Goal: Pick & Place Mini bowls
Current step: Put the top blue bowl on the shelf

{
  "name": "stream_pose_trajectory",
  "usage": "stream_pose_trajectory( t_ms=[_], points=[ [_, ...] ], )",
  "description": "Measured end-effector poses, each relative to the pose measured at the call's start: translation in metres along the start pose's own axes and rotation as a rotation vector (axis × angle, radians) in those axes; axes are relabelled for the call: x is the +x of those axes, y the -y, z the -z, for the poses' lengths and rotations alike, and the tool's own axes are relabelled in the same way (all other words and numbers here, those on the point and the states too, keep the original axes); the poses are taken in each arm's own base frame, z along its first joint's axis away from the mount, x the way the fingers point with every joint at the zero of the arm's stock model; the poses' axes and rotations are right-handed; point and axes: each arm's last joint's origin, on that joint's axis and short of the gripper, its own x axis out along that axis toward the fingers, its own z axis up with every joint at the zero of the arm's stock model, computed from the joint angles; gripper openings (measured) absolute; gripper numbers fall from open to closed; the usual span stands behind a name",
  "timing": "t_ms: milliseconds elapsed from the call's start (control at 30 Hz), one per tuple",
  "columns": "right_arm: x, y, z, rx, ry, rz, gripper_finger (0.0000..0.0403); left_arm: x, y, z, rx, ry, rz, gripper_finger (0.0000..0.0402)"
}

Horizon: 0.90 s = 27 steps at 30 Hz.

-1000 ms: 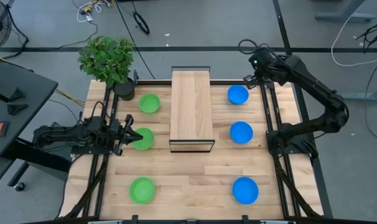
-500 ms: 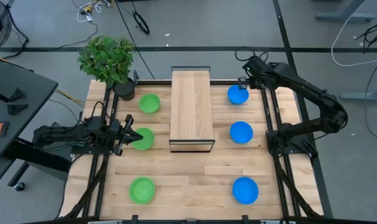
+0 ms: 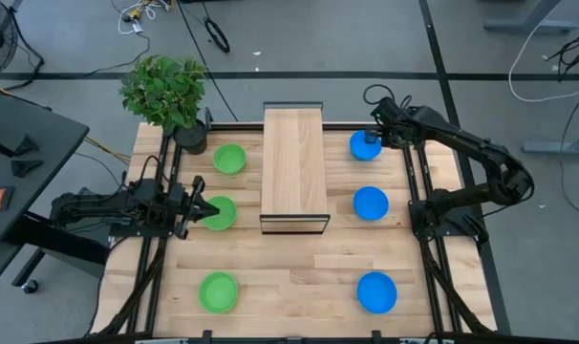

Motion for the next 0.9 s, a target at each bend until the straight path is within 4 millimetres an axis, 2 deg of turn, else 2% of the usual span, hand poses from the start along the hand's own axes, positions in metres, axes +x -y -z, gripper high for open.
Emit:
stream_pose_trajectory(
  t_ms=[267, 900],
  points=[
    [0.018, -0.003, 0.004, 0.063, -0.019, -0.087, 0.0023, 0.0, 0.0, 0.0, 0.0, 0.0, 0.0, 0.003],
    [0.051, 0.0, 0.021, 0.547, -0.09, -0.144, 0.0023, 0.0, 0.0, 0.0, 0.0, 0.0, 0.0, 0.003]
  ],
)
